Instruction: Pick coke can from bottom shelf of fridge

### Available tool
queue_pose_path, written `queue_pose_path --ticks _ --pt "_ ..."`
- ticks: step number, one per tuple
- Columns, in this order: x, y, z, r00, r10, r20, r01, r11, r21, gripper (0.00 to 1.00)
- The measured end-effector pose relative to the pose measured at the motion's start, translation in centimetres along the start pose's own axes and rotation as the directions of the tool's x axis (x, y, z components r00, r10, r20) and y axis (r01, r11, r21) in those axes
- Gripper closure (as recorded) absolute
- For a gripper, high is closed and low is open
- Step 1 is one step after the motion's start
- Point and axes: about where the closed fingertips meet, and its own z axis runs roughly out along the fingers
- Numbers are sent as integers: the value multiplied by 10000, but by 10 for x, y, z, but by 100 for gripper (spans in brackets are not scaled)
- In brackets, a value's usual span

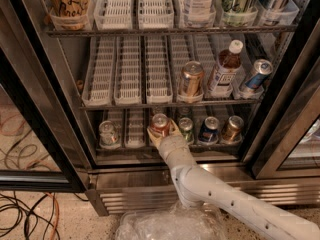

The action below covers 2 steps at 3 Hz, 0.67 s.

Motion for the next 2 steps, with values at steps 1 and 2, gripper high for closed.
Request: queue_pose_path --ticks 1,2 --pt "-5 -1 -15 10000 59 -43 -60 9997 -237 100" --pt "-3 3 -42 9996 40 -262 -54 9984 -564 100"
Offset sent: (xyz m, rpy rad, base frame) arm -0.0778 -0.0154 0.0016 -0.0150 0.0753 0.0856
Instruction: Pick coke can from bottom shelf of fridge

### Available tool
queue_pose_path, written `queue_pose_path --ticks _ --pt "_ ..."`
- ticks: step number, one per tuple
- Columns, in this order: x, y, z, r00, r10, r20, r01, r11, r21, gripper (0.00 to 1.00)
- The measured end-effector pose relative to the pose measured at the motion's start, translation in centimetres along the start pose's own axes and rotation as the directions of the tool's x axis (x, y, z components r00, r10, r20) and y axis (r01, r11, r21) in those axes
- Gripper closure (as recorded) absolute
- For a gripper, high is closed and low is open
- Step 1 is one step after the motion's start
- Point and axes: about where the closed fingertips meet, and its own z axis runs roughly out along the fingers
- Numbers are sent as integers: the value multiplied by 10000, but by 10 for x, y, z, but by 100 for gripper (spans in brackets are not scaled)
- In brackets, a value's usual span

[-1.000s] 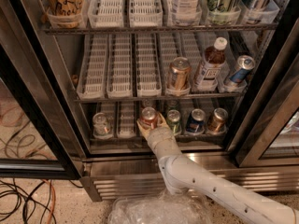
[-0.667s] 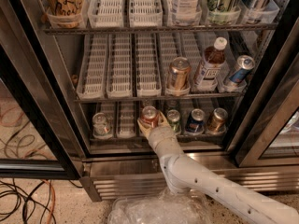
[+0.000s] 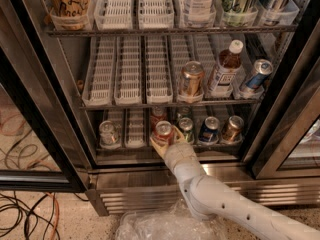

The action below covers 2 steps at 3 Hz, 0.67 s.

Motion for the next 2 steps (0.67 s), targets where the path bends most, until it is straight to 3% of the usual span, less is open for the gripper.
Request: queue_pose_path --ticks 2 --pt "9 21 -46 9978 -536 -386 489 9923 -1142 100"
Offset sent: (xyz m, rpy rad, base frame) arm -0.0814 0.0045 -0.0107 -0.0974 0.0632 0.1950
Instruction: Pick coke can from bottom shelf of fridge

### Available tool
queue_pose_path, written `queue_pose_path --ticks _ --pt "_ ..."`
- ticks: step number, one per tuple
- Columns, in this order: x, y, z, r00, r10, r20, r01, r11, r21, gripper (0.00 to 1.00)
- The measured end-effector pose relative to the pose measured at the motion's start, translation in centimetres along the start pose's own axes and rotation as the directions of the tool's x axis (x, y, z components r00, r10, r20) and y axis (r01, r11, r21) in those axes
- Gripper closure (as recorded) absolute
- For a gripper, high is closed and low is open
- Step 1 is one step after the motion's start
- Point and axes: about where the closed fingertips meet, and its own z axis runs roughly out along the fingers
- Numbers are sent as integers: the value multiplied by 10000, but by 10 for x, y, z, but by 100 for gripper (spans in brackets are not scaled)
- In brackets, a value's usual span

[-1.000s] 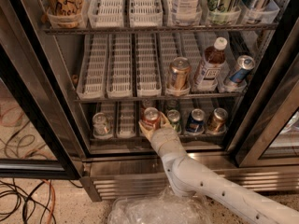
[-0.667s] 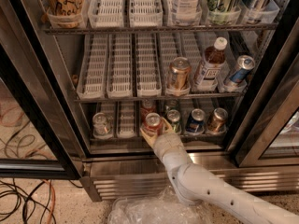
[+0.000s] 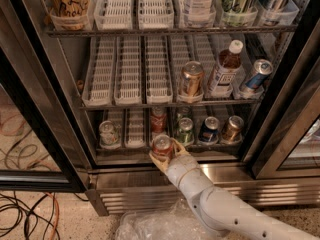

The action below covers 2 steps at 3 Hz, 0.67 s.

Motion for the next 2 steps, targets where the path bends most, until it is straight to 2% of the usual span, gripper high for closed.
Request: queue_pose_path --ticks 1,2 --pt "-7 6 -16 9997 -193 144 198 9990 -405 100" --pt "-21 7 -33 9973 -527 519 553 9972 -503 100"
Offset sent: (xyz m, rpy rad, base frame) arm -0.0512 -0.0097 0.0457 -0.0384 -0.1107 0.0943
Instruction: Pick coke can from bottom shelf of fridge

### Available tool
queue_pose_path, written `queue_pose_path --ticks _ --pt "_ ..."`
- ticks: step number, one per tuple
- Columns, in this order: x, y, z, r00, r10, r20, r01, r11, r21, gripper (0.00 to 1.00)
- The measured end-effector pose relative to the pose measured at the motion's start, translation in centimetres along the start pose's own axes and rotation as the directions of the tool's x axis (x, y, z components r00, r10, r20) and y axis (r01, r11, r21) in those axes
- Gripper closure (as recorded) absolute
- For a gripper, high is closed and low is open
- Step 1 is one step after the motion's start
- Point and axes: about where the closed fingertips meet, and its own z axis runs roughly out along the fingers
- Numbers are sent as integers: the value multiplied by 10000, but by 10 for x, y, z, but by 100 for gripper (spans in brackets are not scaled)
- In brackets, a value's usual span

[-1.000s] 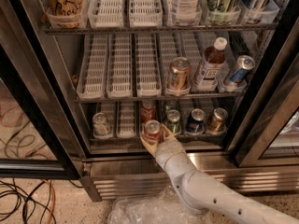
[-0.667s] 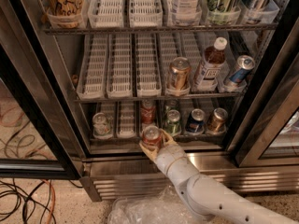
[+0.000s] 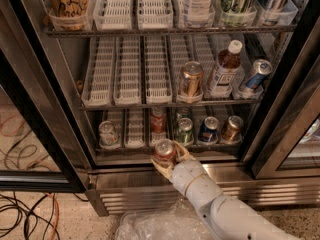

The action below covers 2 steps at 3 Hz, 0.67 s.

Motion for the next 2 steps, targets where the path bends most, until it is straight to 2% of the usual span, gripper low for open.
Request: queue_pose_path --ticks 1,2 --pt "-20 -1 -16 9976 -386 582 372 9990 253 100" --pt "-20 -1 -16 9976 -387 582 372 9990 252 100"
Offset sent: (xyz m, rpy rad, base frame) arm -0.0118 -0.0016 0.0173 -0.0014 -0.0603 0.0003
